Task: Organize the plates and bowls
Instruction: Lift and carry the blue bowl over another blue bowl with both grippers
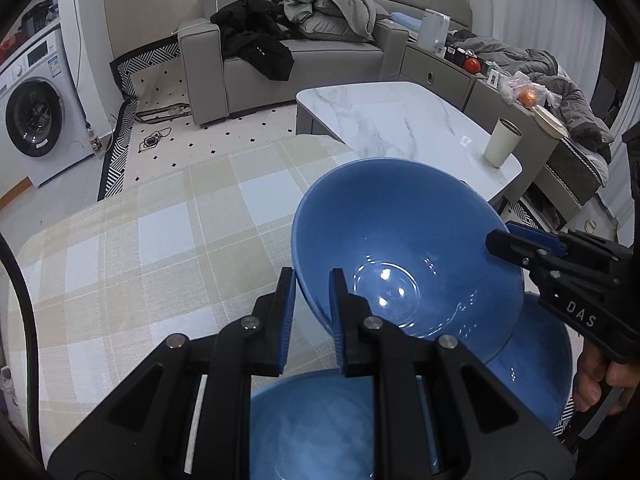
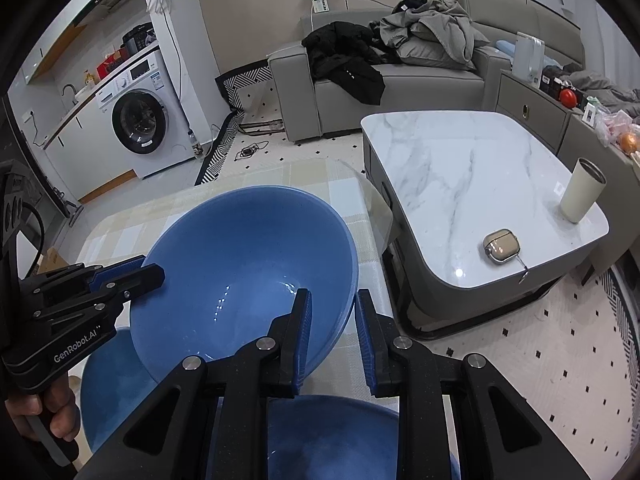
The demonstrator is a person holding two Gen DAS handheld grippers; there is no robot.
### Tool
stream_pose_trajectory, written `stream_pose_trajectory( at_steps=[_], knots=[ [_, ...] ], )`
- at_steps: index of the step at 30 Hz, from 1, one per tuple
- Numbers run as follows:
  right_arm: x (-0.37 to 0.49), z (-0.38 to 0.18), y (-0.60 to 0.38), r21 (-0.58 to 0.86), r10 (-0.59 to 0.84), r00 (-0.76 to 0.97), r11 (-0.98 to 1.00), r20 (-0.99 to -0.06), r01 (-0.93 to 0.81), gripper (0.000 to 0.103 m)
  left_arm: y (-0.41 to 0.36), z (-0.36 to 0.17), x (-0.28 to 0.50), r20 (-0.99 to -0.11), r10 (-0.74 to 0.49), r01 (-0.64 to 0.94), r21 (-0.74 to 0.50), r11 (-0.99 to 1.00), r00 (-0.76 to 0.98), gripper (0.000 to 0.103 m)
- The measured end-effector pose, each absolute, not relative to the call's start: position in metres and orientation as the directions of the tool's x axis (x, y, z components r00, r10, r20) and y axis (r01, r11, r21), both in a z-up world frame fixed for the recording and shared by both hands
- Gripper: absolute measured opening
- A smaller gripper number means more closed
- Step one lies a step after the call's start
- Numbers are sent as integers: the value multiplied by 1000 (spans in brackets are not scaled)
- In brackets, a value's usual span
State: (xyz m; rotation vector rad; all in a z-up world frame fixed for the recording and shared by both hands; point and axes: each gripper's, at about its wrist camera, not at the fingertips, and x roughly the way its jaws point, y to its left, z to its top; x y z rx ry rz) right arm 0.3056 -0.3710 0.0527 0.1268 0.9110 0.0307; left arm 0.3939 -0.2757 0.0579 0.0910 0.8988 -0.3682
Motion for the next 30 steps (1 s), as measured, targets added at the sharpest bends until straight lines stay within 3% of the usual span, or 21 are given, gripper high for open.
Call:
stream_pose_trajectory(
  at_steps=[30],
  knots=[
    [235, 117, -325, 106, 90, 704, 994, -704, -21, 23, -219, 139, 283, -693, -305, 334, -98, 938, 653, 15]
  ],
)
